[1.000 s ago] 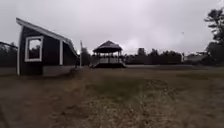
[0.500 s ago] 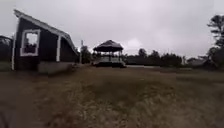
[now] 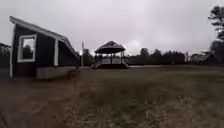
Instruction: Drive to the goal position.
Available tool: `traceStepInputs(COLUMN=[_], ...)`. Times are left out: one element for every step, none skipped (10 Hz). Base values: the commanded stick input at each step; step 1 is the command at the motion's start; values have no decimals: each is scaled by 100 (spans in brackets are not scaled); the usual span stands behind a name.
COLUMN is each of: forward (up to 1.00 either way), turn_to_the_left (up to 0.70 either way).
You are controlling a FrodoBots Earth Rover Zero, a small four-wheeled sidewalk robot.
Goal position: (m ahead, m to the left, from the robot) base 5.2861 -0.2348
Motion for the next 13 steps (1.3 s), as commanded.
traceStepInputs(forward=[70, 70, 70, 70, 70, 70, 70, 70, 70, 70, 70, 70, 70], turn_to_the_left=[0, 0, 0, 0, 0, 0, 0, 0, 0, 0, 0, 0, 0])
